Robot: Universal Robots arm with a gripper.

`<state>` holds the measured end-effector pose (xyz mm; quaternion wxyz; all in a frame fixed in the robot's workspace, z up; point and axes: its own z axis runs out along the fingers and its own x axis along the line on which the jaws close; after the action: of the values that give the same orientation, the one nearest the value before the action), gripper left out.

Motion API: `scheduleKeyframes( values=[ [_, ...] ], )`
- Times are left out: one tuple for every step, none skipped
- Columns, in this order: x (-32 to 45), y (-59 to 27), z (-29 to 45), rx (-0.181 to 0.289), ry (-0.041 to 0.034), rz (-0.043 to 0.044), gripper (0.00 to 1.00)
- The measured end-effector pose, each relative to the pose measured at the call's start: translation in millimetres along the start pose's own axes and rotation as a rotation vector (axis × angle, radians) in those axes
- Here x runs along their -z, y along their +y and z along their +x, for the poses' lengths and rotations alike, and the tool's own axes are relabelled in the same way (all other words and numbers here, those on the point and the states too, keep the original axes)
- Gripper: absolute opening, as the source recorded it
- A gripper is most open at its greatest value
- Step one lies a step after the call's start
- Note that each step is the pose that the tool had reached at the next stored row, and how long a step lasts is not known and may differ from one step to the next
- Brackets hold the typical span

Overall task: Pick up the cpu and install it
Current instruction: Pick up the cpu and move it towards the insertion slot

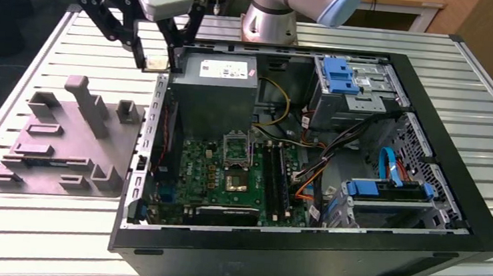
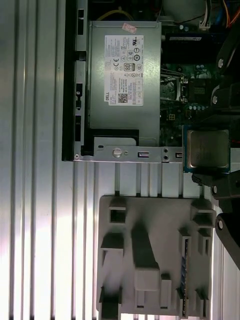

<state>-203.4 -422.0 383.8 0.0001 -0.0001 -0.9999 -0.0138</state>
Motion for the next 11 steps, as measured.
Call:
scheduleKeyframes(
  values=[
    [0.0, 0.0, -1.4, 0.0, 0.0, 0.0, 0.47],
    [-0.1, 0.0, -2.6, 0.0, 0.0, 0.0, 0.47],
    [-0.1, 0.0, -3.9, 0.0, 0.0, 0.0, 0.47],
    [-0.2, 0.0, -5.2, 0.0, 0.0, 0.0, 0.47],
    [-0.2, 0.0, -6.4, 0.0, 0.0, 0.0, 0.47],
    [-0.3, 0.0, -7.7, 0.0, 0.0, 0.0, 0.47],
    [-0.3, 0.0, -8.9, 0.0, 0.0, 0.0, 0.47],
    [-0.4, 0.0, -10.3, 0.0, 0.0, 0.0, 0.47],
    [-0.4, 0.0, -11.6, 0.0, 0.0, 0.0, 0.47],
    [-0.5, 0.0, -12.8, 0.0, 0.0, 0.0, 0.47],
    [-0.5, 0.0, -14.1, 0.0, 0.0, 0.0, 0.47]
  ],
)
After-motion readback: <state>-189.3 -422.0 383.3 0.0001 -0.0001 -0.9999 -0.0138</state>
